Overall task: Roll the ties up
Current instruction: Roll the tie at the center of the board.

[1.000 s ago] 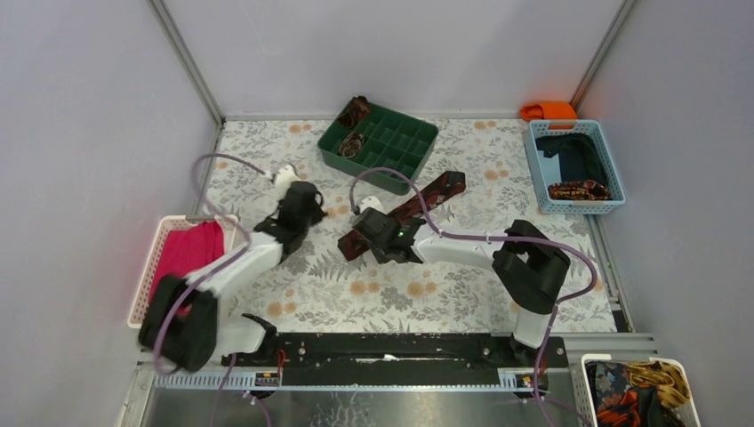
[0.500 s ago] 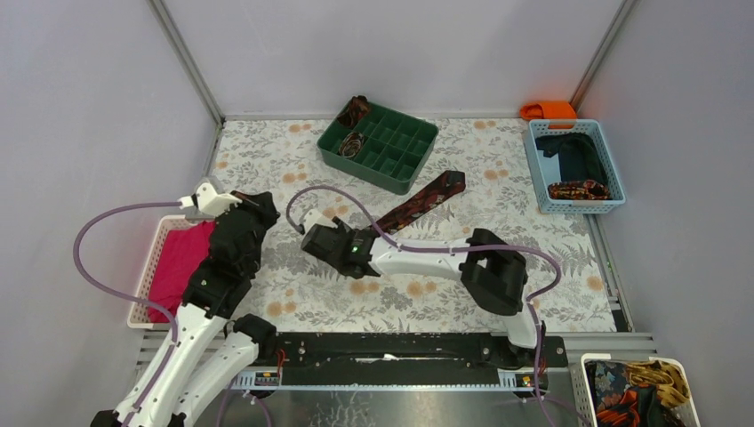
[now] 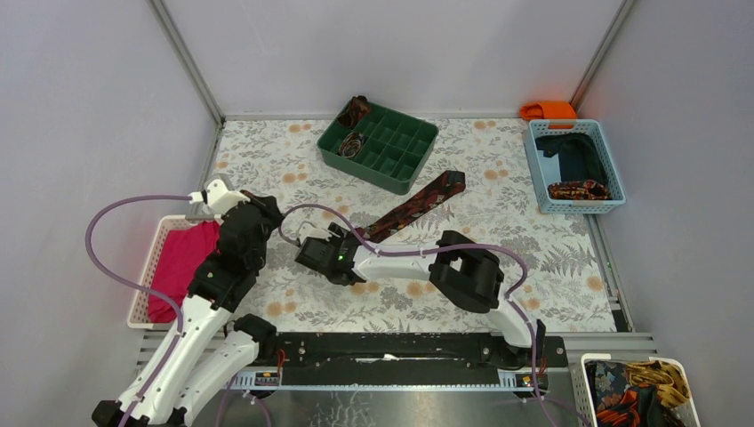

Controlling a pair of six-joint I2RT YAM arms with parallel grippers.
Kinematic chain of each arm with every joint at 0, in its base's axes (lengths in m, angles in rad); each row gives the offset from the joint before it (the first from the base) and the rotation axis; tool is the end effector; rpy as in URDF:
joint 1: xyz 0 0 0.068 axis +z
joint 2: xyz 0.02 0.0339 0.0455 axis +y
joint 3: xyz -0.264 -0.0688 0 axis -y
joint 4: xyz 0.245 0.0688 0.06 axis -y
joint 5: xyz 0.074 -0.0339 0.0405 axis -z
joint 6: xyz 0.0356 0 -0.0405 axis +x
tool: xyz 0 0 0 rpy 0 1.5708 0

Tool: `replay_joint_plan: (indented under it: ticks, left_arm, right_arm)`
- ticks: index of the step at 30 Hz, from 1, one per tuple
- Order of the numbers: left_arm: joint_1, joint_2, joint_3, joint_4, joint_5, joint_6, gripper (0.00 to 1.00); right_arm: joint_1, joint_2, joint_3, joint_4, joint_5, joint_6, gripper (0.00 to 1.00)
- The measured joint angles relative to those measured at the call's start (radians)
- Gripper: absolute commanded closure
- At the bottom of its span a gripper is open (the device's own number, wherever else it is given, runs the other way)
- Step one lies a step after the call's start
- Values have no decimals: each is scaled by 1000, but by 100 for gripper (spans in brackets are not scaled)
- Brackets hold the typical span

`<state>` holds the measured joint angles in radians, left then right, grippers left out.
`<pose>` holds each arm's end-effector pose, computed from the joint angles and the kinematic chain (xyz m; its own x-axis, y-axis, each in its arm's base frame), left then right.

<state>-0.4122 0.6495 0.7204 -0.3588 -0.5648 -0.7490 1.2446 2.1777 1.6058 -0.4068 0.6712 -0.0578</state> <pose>0.1448 -0.0425 0.3208 -0.1008 -0.5837 -0.8057 -0.2737 0.7949 -0.5416 0.1703 0.4342 0.1637 -0.2290 -0.8182 -0.5274 -0.6449 0.5334 -0.5474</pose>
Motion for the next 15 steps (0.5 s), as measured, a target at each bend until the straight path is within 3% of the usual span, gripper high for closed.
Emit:
replay_joint_plan:
  ticks: [11,15]
  left_arm:
    - [0,5,0,0,7,3,100]
    - [0,10,0,1,13,3,100]
  right_arm:
    - [-53,33,18,1,2,18,27]
    - [-88,34,24,-2,-11,35,36]
